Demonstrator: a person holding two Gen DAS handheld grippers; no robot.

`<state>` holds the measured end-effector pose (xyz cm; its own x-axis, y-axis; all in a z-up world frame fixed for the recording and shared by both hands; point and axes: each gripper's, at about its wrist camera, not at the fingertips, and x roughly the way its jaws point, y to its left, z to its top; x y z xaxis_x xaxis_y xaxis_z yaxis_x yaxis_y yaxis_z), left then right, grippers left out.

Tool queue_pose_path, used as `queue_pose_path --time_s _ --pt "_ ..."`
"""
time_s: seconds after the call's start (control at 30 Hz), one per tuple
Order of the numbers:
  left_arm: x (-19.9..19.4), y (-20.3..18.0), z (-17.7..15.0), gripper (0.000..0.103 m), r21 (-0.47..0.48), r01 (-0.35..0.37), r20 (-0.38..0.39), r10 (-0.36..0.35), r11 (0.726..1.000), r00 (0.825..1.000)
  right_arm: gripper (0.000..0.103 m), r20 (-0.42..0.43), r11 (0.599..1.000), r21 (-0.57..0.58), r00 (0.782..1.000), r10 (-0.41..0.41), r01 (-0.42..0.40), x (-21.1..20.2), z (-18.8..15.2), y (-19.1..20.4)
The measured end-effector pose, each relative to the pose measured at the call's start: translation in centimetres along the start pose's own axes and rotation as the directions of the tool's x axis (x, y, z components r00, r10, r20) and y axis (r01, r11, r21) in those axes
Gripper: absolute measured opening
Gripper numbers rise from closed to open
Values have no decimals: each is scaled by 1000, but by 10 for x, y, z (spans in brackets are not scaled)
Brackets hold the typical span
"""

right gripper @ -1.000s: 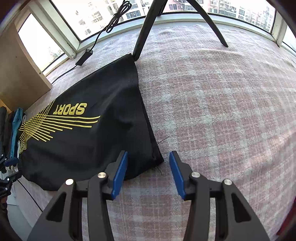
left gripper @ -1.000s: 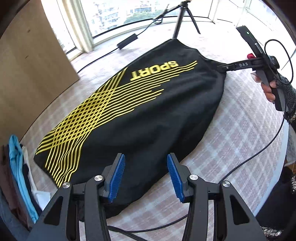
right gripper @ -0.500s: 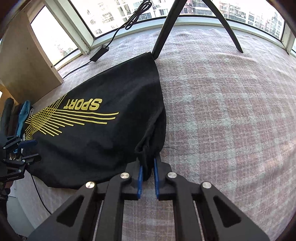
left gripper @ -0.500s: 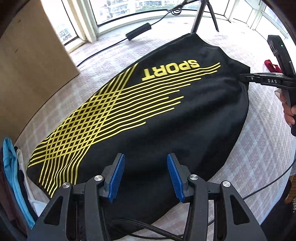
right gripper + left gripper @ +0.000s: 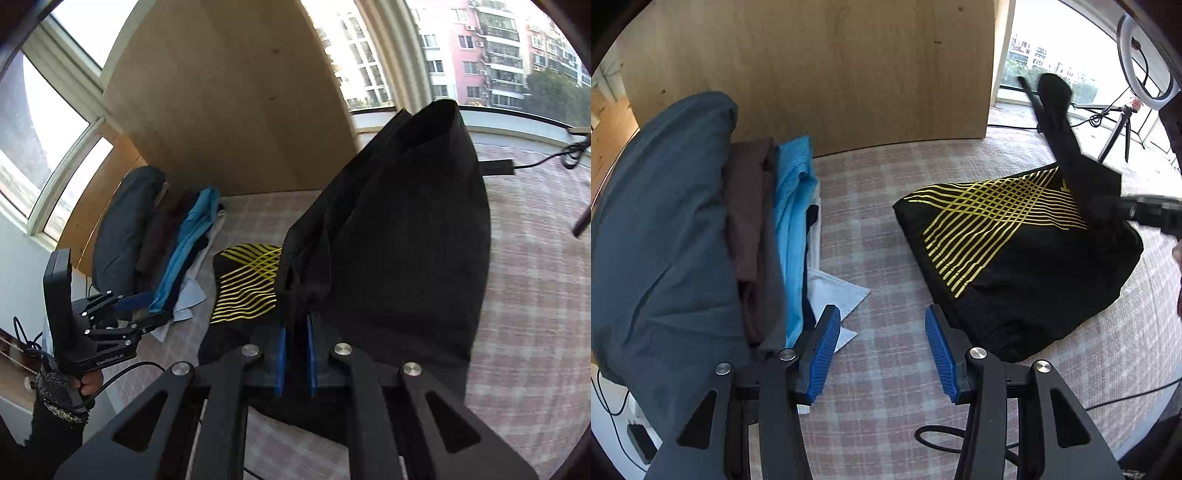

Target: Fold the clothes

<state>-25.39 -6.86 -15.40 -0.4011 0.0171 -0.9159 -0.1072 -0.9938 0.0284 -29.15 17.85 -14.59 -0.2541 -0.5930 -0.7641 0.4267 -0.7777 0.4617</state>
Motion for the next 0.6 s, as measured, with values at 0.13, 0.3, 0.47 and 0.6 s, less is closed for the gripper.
queue_pose_path --time_s 0.13,0.3,0.47,0.6 --pt "1 9 -11 46 4 0 -8 0 1000 1000 15 -183 985 -172 983 -19 -13 69 -18 73" --pt "3 2 -17 46 42 41 1 -41 998 999 25 -193 994 -110 981 6 -27 42 -22 55" --pt "18 -20 -17 46 85 144 -27 -142 986 989 42 -104 1000 19 994 -17 19 -23 -40 -15" --pt "11 -37 -13 46 104 150 -19 -149 983 989 42 -102 990 14 985 -138 140 -30 -63 -41"
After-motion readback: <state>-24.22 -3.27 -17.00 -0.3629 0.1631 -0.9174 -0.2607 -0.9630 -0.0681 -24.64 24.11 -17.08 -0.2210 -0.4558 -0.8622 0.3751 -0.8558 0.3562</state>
